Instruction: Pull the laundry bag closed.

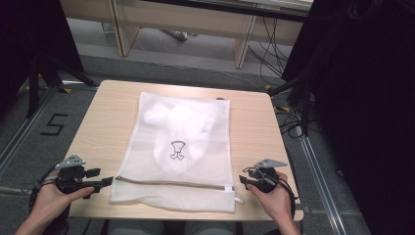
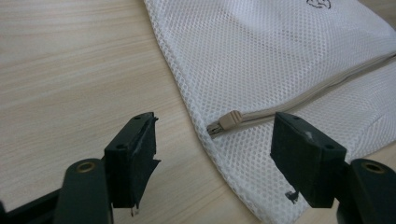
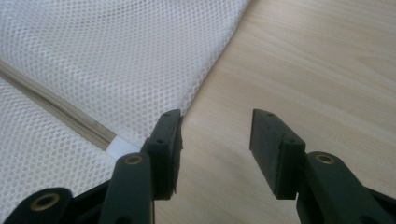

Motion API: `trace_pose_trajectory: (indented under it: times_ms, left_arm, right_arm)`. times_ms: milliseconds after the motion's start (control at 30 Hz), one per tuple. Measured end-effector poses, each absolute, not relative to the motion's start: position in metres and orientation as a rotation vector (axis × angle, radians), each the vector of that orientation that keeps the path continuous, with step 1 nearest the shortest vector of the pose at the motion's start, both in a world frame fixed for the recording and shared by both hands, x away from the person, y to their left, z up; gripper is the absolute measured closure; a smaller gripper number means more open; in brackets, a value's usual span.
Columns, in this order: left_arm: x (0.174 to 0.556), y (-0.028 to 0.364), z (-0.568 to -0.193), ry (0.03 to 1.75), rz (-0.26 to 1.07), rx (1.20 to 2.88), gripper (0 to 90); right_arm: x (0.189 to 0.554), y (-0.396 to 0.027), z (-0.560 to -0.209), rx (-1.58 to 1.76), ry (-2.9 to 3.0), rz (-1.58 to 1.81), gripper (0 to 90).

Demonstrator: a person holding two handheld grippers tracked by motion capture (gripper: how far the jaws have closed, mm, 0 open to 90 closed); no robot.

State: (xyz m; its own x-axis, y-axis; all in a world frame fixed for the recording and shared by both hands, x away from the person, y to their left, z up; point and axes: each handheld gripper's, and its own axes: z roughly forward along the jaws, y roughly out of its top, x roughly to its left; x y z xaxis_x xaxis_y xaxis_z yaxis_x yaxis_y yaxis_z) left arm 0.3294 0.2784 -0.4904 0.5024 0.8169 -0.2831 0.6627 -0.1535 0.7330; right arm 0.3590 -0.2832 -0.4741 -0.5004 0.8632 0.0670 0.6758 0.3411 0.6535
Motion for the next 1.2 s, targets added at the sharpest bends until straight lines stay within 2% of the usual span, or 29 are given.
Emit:
trace_pose_trajectory:
  times_ms: [133, 167, 233, 267, 367, 467, 667, 700, 733, 800, 900, 1200]
  left_arm:
    - [0.33, 0.278, -0.491, 1.212, 0.217, 1.908, 30.7]
    - [0.329, 0.275, -0.492, 1.221, 0.221, 1.883, 30.6]
    - [0.33, 0.279, -0.491, 1.2, 0.225, 1.938, 30.4]
    - [0.33, 0.276, -0.492, 1.228, 0.228, 1.888, 29.8]
    - [0.33, 0.276, -0.492, 1.236, 0.231, 1.891, 29.3]
    - [0.33, 0.279, -0.491, 1.208, 0.227, 1.948, 29.2]
    - [0.33, 0.276, -0.492, 1.227, 0.232, 1.918, 28.9]
    - [0.33, 0.279, -0.491, 1.206, 0.23, 1.958, 28.8]
    - [0.33, 0.276, -0.492, 1.225, 0.232, 1.915, 28.5]
    - [0.33, 0.279, -0.491, 1.208, 0.234, 1.955, 28.3]
    - [0.329, 0.275, -0.492, 1.229, 0.234, 1.907, 28.3]
    - [0.328, 0.276, -0.492, 1.219, 0.221, 1.912, 28.1]
  right_arm:
    - [0.359, -0.28, -0.474, 1.343, 2.333, 0.943, 55.3]
    - [0.359, -0.277, -0.473, 1.271, 2.34, 0.939, 56.8]
    - [0.358, -0.272, -0.47, 1.275, 2.35, 0.961, 60.1]
    - [0.359, -0.268, -0.47, 1.261, 2.334, 0.988, 61.1]
    - [0.363, -0.258, -0.468, 1.18, 2.345, 1.025, 62.7]
    - [0.364, -0.246, -0.468, 1.145, 2.347, 1.05, 62.7]
    - [0.364, -0.236, -0.466, 1.1, 2.386, 1.078, 61.3]
    - [0.365, -0.235, -0.465, 1.072, 2.384, 1.097, 61.1]
    - [0.365, -0.233, -0.465, 1.071, 2.378, 1.116, 60.9]
    - [0.365, -0.228, -0.463, 1.082, 2.396, 1.119, 60.5]
    - [0.369, -0.219, -0.461, 1.024, 2.407, 1.129, 60.1]
    - [0.376, -0.178, -0.459, 0.912, 2.472, 1.141, 59.6]
